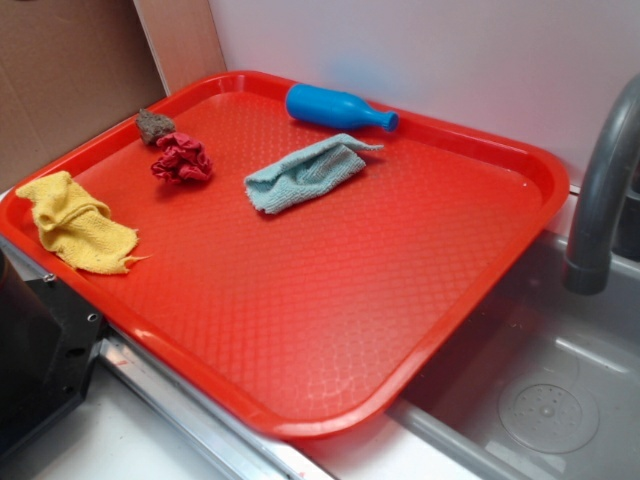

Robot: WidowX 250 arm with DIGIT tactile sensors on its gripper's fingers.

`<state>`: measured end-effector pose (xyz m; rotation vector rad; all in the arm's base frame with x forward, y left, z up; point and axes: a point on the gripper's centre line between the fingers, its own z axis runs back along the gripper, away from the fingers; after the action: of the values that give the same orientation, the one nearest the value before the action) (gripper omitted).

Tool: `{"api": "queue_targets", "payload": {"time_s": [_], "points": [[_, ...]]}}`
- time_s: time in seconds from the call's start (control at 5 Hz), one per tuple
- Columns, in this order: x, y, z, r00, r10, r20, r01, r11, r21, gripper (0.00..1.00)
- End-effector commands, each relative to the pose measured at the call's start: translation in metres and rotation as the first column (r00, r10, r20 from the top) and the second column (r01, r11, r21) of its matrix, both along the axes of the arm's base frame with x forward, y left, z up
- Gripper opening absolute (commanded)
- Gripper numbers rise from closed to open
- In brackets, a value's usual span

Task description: Grab the yellow cloth.

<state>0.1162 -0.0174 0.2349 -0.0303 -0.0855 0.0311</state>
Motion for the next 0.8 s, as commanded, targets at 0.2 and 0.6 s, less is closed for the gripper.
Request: {"api": "queue_targets", "payload": {"time_s": [0.2,0.6], "points": [[0.000,0.014,-0.008,0.982,0.190,-0.015,-0.191,0.981,-0.038,1.00],[0.008,0.049,-0.062,0.799,0.602,-0.013,-0.600,0.794,-0.102,1.00]]}}
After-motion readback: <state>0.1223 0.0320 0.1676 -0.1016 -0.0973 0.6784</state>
